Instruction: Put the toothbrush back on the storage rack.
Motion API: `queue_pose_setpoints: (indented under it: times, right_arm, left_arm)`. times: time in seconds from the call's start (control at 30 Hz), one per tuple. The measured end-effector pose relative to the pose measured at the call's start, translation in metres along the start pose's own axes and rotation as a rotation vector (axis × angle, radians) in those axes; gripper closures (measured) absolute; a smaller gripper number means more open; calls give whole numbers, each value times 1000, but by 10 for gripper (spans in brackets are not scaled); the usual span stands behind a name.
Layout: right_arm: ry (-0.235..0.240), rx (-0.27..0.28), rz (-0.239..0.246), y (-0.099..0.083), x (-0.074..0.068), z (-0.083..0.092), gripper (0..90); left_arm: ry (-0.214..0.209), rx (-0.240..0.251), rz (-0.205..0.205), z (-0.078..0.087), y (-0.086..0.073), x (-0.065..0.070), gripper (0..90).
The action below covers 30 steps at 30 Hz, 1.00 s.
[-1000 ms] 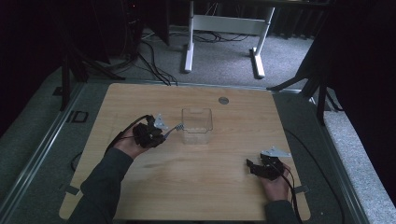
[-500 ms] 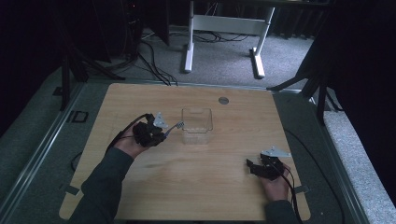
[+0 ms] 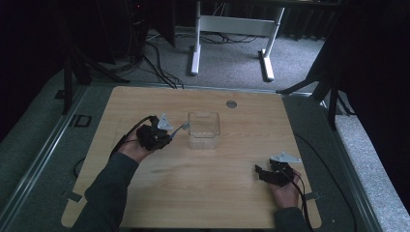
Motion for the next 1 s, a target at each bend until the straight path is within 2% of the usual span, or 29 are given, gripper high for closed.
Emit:
queue_pose_setpoints:
  times: [0.2,1.0]
  right_arm:
    - [1,0,0,0,0,0,302]
    - [1,-1,1,0,0,0,302]
  left_arm:
    - [21,11,6,1,2,-1,820]
    - [38,82,52,8,10,-5,819]
Point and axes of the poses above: each handheld gripper's, and its own axes: z roughly backward along the jaws, y roughly out of its top, x roughly to its right, the point moved 8 cm from there along -z, roughly forward along the jaws, and after that the axes turned 14 degrees about -x, right-handed, at the moved point
